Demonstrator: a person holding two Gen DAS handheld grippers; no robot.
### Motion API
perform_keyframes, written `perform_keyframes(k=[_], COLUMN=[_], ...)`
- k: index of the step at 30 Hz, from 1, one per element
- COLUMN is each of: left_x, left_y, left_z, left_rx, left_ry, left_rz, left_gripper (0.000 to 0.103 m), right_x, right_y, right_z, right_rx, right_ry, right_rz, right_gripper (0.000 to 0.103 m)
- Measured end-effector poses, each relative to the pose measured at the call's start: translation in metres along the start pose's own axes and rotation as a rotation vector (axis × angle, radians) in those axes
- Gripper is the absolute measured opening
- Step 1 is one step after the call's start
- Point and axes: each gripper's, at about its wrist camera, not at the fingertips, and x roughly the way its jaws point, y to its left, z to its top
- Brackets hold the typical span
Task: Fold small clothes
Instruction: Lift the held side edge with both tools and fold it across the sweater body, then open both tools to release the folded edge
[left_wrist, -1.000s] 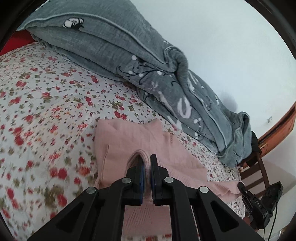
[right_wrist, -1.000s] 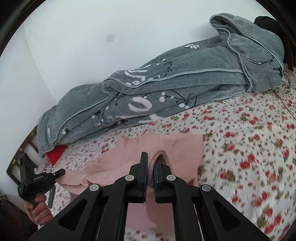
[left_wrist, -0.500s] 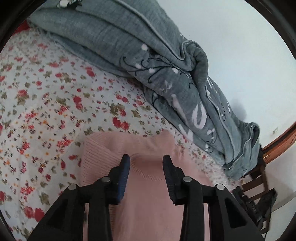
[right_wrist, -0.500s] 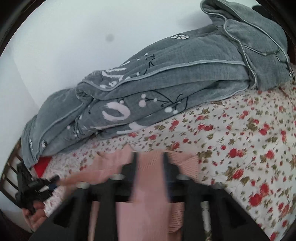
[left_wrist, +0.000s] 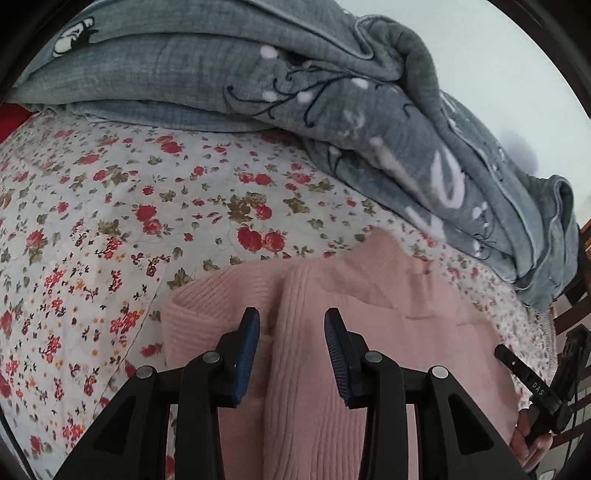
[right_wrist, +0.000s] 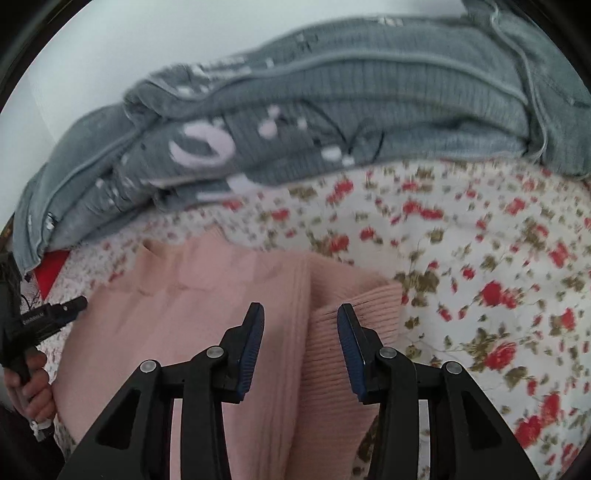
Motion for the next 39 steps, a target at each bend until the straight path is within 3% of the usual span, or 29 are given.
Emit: perform_keyframes(k=[1,2,3,4,5,8,10,12,14,16,18,20,22,25,26,28,32,34,36,37,38,39], left_x=[0.002,0.004,0.005,0.006,0.005,-0.014,-0.024,-0.024,-0.007,0.011,0.014,0.01,-0.002,-0.023,-0.026,-0.024,0.008,0.027,0.025,0.025,0.027,0.028], left_y=[0.0,0.001,0.0,-0.001,-0.001,0.003,0.006,0.006,0.006,0.009,0.011,0.01,0.006,-0.011,-0.016,-0.028,-0.042,-0.042,-0.04,-0.039,-0.036,-0.035], left_z=[0.0,-0.001,-0.002,-0.002,-0.003,-0.002,0.002,0.006,0.007,0.002,-0.002,-0.002,0.001,0.001,0.001,0.0,-0.01,-0.017,-0.015,-0.015,-0.014,-0.014], left_rx=[-0.001,-0.003,-0.002,0.003,0.009,-0.018,-0.028,-0.029,-0.016,-0.038,-0.041,-0.028,-0.007,0.084,0.113,0.172,0.278,0.313,0.299,0.297,0.29,0.285], left_ry=[0.001,0.0,-0.004,-0.007,-0.008,-0.1,-0.135,-0.141,-0.111,-0.051,-0.055,-0.062,-0.075,-0.175,-0.19,-0.197,-0.164,-0.122,-0.134,-0.14,-0.127,-0.125], left_rz=[0.012,0.026,0.034,0.042,0.039,-0.023,-0.059,-0.041,0.06,0.09,0.098,0.093,0.104,0.12,0.117,0.103,0.131,0.186,0.158,0.146,0.133,0.131], left_gripper=[0.033,0.029,0.015,0.007,0.008,0.007,0.007,0.007,0.007,0.007,0.01,0.011,0.013,0.032,0.041,0.042,0.042,0.042,0.045,0.047,0.048,0.048], right_x=[0.007,0.011,0.012,0.01,0.01,0.001,-0.016,-0.021,-0.013,0.008,0.025,0.019,0.006,-0.022,-0.029,-0.04,-0.028,0.003,0.032,0.046,0.041,0.034], right_y=[-0.002,-0.004,-0.004,-0.004,-0.001,0.005,0.001,-0.004,-0.005,-0.006,-0.009,-0.011,-0.009,0.003,0.007,0.022,0.046,0.052,0.045,0.034,0.025,0.018], right_z=[-0.001,-0.001,0.0,-0.001,-0.001,-0.001,0.003,0.007,0.011,0.009,0.005,0.006,0.011,0.017,0.018,0.022,0.02,0.013,0.003,-0.001,0.002,0.004], right_rx=[0.008,0.012,0.015,0.009,-0.005,-0.048,-0.023,0.013,0.023,0.026,0.036,0.044,0.031,-0.025,-0.043,-0.082,-0.116,-0.152,-0.154,-0.115,-0.069,-0.025], right_ry=[0.024,0.034,0.03,0.018,0.017,-0.04,-0.121,-0.15,-0.13,-0.062,0.006,-0.012,-0.04,-0.127,-0.145,-0.162,-0.135,-0.083,-0.021,0.02,-0.006,-0.044], right_rz=[-0.005,-0.013,-0.018,-0.009,0.012,0.004,0.065,0.1,0.052,-0.002,-0.027,-0.016,-0.065,-0.113,-0.107,-0.074,0.018,-0.008,-0.053,-0.035,0.006,0.016], right_gripper=[0.04,0.031,0.021,0.015,0.006,0.004,0.004,0.004,0.004,0.004,0.004,0.006,0.009,0.018,0.025,0.03,0.03,0.03,0.028,0.028,0.021,0.02])
